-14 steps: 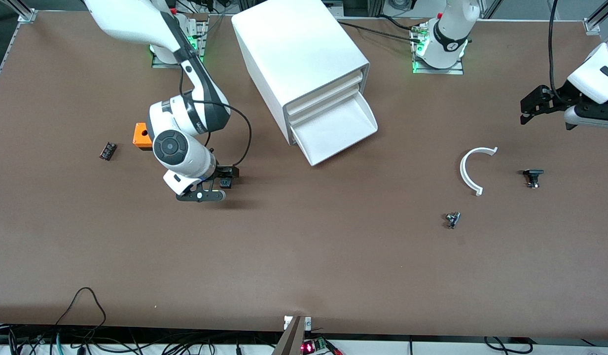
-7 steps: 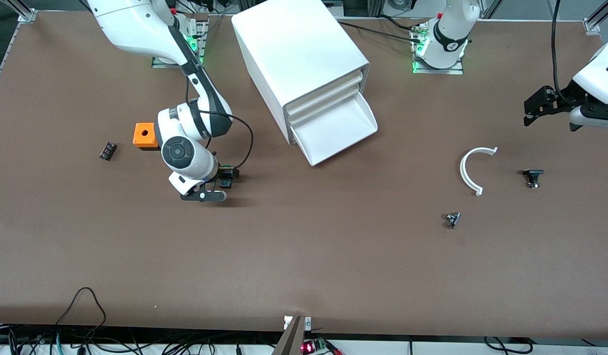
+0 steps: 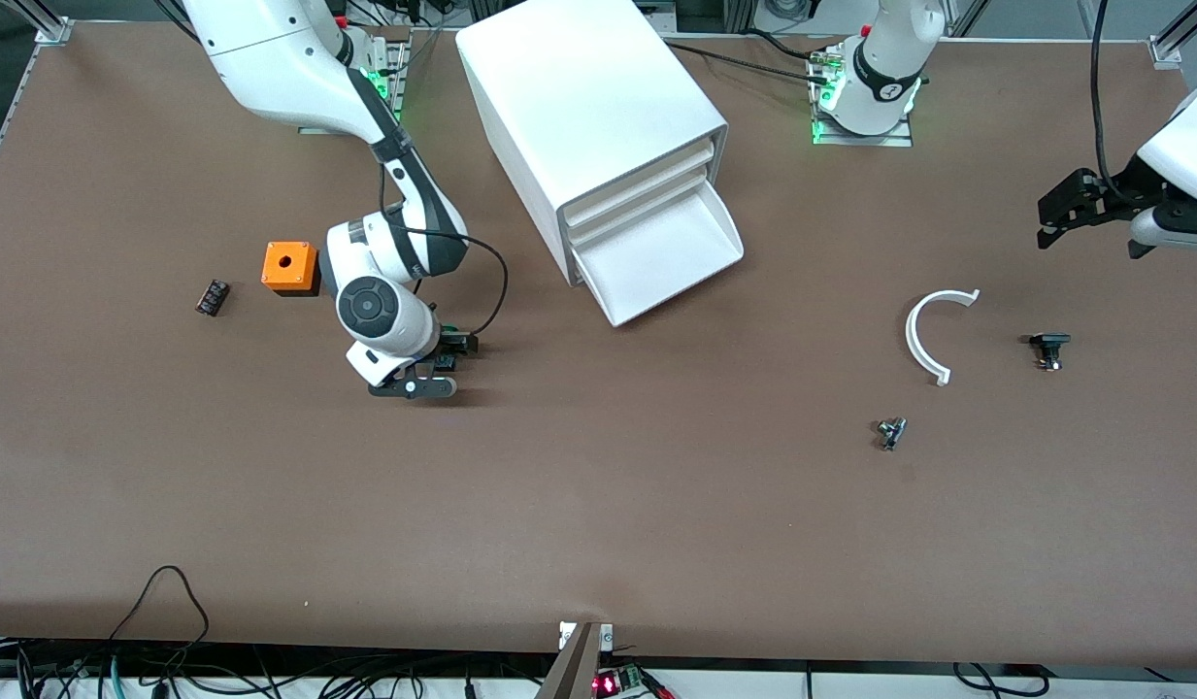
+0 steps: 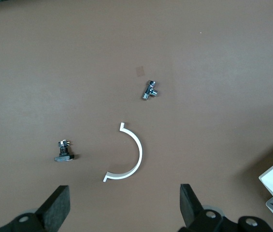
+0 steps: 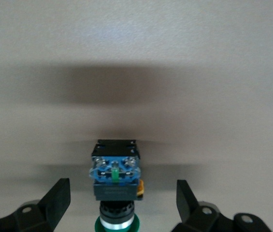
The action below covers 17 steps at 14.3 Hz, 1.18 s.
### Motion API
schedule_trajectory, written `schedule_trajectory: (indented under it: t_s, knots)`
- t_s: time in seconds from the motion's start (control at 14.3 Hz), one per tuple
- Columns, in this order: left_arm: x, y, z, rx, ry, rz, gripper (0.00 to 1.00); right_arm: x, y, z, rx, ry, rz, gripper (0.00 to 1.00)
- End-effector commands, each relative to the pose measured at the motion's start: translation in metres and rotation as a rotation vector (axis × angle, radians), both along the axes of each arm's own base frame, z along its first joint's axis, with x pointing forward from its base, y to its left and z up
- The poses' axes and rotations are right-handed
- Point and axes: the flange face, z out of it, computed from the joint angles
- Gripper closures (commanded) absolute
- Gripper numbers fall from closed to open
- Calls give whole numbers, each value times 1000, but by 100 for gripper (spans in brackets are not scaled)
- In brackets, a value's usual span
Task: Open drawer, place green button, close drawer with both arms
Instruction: 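Lift the green button with the right gripper and carry it over the drawer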
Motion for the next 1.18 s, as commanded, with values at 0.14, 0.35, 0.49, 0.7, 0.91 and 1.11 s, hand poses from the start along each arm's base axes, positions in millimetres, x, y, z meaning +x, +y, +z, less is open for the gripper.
schedule_trajectory:
  t_s: [0.14,0.35,0.49,0.7,0.91,1.11]
  knots:
    - [5,4,5,3,4,8,0,-3,5,-5,3,1,13,45]
    - [5,5,5,3,2,8,0,-3,5,-8,4,6,43,62]
    - [5,4,5,3,2,8,0,-1,5,-7,6,2,43,68]
    - [6,5,5,3,2,8,0,11,12,13,33,-31,112,68]
    - [6,5,5,3,1,6,0,24,21,57,62,-47,202,68]
    - [6,4,5,3,-1,6,0,35,40,104,102,-51,342,68]
